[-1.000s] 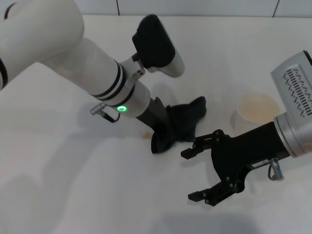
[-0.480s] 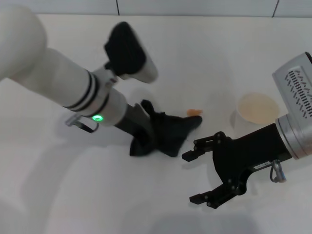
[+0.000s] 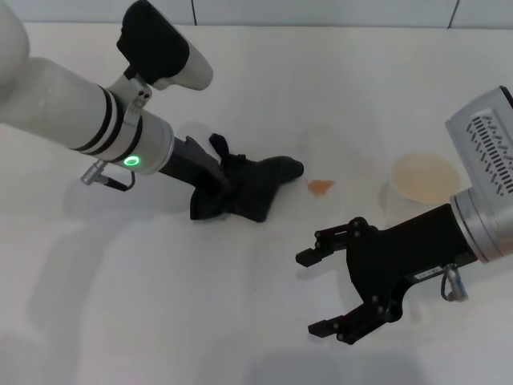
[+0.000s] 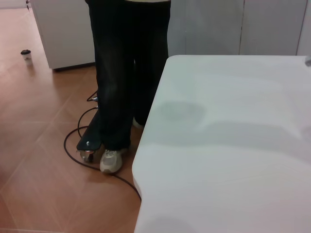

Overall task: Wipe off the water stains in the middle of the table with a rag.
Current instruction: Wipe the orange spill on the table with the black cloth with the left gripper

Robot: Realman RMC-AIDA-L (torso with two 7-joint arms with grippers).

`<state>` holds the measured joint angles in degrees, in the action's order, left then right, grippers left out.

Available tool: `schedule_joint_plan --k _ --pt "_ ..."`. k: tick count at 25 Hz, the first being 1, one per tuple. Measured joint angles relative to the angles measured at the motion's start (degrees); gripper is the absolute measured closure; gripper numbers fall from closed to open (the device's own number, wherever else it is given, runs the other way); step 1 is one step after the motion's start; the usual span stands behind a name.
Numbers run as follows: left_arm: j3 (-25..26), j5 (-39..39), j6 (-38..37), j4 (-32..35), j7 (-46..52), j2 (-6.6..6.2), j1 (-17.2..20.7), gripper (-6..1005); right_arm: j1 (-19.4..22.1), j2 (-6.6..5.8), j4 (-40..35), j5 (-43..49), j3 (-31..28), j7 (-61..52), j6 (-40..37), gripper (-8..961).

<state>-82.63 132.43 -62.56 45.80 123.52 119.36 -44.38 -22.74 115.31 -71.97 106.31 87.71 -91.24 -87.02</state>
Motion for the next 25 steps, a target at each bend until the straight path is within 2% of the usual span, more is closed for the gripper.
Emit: schedule_joint_plan --k 8,15,19,25 --pt "-0.2 -3.6 5.7 -10.0 -0.9 0.22 -8.5 908 -0.3 0.06 0.1 0.0 0.4 0.2 0.2 96" --pt "-1.3 -7.9 10.4 -11.7 -2.7 0.41 -10.5 909 -0.5 0.09 0.0 -0.5 0.8 0.3 0.4 96" --pt "-6.5 -13.0 13.4 -14.6 -3.8 0.45 -12.0 909 -0.5 0.09 0.0 -0.8 0.8 0.6 0.4 96" --pt "-18.6 -21.0 16.9 -16.4 -3.9 0.82 -13.1 909 -0.5 0.09 -0.1 -1.2 1.5 0.8 0.3 96"
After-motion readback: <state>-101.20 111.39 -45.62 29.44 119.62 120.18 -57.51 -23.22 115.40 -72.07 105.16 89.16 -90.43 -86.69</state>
